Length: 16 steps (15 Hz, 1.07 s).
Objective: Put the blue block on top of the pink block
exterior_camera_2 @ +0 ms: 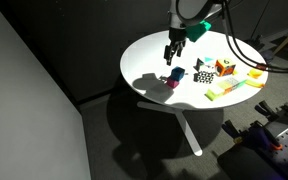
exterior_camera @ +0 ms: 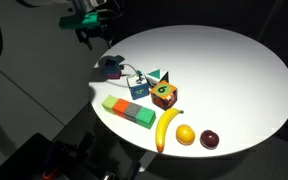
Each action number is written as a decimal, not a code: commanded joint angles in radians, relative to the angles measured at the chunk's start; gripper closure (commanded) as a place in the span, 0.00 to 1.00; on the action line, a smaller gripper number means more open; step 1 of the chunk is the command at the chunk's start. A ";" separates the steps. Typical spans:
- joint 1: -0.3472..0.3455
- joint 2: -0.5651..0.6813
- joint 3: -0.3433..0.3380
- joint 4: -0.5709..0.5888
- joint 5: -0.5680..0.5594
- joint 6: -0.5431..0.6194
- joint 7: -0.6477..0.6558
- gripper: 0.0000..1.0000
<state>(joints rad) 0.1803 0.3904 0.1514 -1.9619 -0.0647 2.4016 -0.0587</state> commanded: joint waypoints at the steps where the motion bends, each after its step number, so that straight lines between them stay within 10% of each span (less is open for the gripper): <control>1: -0.008 -0.085 0.001 -0.066 0.008 -0.032 -0.002 0.00; 16: -0.021 -0.357 -0.040 -0.376 0.021 0.077 0.107 0.00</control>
<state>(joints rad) 0.1747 0.1110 0.0954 -2.2714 -0.0836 2.4949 0.0453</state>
